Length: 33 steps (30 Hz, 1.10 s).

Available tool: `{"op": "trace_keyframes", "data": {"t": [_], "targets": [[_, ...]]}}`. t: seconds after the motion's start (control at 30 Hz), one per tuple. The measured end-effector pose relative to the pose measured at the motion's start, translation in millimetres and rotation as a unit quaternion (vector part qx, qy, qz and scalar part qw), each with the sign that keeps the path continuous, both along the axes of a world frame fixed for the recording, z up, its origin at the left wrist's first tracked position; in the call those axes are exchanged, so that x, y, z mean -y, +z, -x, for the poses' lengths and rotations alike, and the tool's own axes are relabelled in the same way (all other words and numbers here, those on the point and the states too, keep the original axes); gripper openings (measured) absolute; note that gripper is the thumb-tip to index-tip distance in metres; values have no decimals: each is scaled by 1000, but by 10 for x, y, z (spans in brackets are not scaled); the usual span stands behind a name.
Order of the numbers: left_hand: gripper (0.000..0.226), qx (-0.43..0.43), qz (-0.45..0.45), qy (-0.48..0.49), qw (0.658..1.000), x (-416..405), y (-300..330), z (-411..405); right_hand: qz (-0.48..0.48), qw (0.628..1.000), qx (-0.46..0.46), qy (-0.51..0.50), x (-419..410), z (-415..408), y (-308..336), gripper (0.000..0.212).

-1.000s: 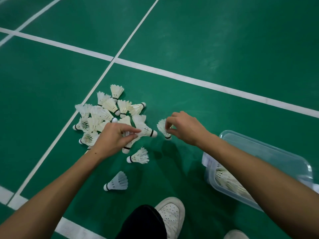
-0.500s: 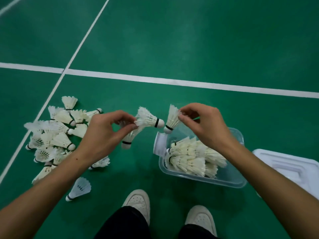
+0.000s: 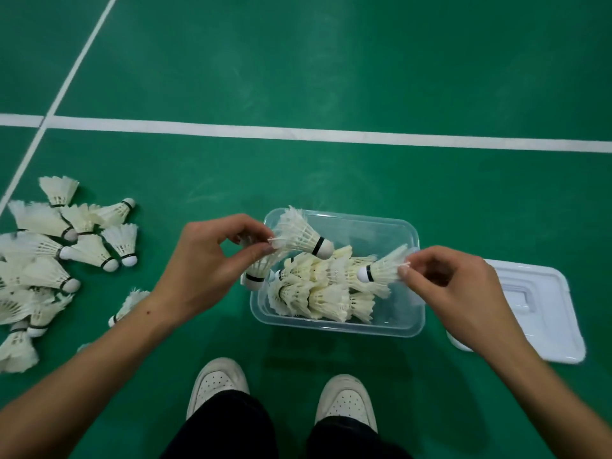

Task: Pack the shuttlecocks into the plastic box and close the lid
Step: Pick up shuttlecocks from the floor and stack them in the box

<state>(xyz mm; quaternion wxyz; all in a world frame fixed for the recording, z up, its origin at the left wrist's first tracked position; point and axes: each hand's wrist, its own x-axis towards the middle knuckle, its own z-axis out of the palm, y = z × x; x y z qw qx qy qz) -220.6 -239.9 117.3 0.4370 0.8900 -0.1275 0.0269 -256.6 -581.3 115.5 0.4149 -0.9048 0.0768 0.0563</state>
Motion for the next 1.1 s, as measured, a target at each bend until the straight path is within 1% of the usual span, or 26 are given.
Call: {"op": "trace_keyframes", "data": {"t": [0.17, 0.37, 0.57, 0.67, 0.8, 0.87, 0.93, 1.0, 1.1], "targets": [[10, 0, -6, -6, 1000, 57, -56, -35, 3, 999, -53, 2, 42, 119, -69, 18], [11, 0, 3, -5, 1000, 87, -54, -26, 9, 991, -118, 62, -81, 140, -199, 33], [10, -1, 3, -19, 1000, 69, -84, -3, -34, 984, -153, 81, -307, 20, -441, 32], [11, -2, 1, -31, 1000, 52, -96, -5, -42, 979, -178, 94, -442, -64, -532, 35], [7, 1, -18, -69, 997, 33, -151, -44, 3, 978, -179, 108, -542, -78, -633, 37], [6, -5, -23, -88, 996, 34, -182, -66, -6, 976, -190, 106, -513, -52, -613, 39], [6, -9, -31, -99, 995, 39, -198, -85, -28, 974, -196, 111, -456, -25, -523, 42], [6, -3, -44, -115, 992, 54, -189, -110, -27, 973, -192, 129, -375, -9, -394, 46], [8, 14, -66, -148, 987, 90, -153, -186, 13, 977, -156, 146, -231, -34, -202, 43]]}}
